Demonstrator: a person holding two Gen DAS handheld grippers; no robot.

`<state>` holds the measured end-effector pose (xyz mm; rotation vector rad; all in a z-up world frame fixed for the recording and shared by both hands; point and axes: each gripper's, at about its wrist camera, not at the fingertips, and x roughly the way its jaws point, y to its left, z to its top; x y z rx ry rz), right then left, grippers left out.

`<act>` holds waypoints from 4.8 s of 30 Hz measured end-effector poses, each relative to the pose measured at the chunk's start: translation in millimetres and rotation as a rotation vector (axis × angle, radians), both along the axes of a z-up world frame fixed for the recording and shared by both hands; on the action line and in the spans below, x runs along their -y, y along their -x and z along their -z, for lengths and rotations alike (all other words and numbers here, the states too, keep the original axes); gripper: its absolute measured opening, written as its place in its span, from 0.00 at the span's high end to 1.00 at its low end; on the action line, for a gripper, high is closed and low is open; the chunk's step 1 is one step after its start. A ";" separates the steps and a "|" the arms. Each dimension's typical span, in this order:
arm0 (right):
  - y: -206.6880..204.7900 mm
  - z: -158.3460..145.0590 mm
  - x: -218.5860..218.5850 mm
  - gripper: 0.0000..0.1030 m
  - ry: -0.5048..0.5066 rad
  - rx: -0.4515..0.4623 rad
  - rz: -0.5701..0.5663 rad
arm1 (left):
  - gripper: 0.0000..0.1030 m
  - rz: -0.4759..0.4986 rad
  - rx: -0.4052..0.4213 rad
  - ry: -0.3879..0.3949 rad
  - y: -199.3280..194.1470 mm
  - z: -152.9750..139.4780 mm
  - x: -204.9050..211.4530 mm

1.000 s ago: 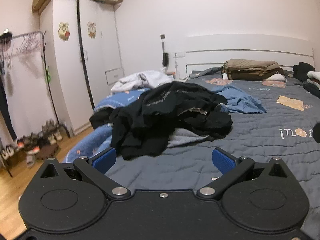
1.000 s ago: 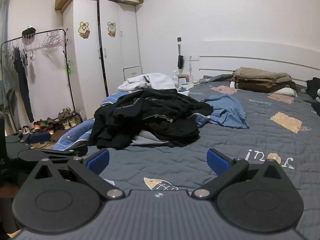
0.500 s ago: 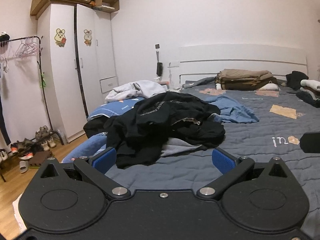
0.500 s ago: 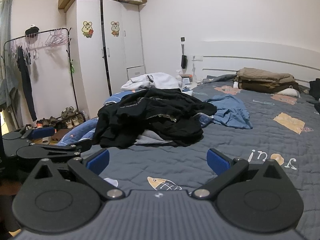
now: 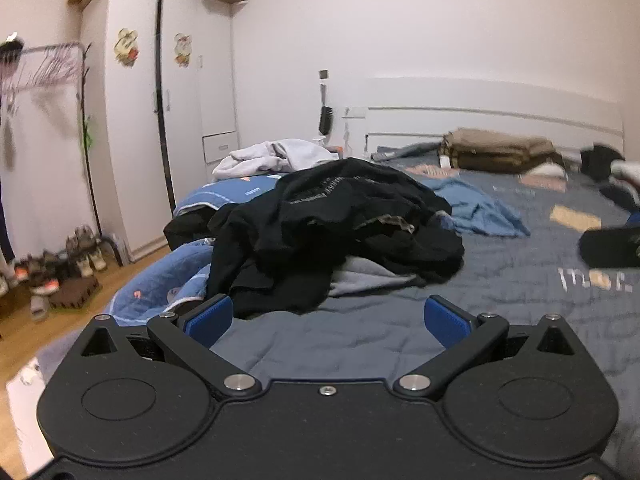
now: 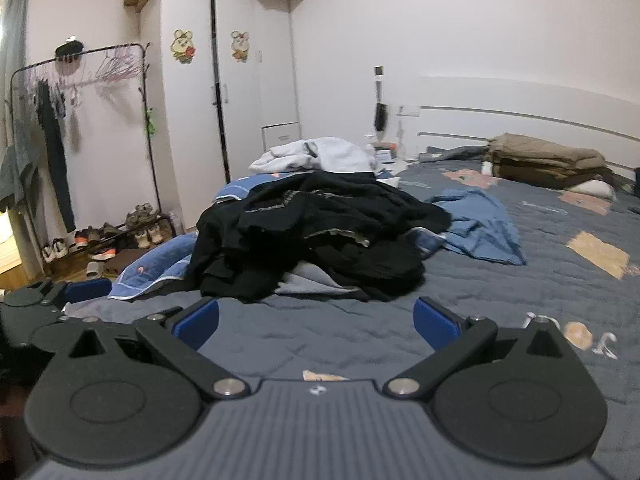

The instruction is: Fold clothes

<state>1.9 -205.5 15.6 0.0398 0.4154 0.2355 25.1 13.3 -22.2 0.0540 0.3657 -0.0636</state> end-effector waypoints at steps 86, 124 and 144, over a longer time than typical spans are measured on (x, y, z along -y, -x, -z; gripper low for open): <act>21.6 34.5 102.7 0.99 -0.746 -0.133 0.154 | 0.00 0.394 -0.035 0.215 -31.5 -11.8 -18.4; 69.0 90.8 127.1 0.95 -0.593 -0.183 0.134 | 0.91 0.737 0.122 -0.351 41.6 80.5 144.9; 62.4 106.3 112.1 0.74 -0.226 -0.263 0.159 | 0.81 0.538 -0.095 -0.466 -12.9 59.2 62.7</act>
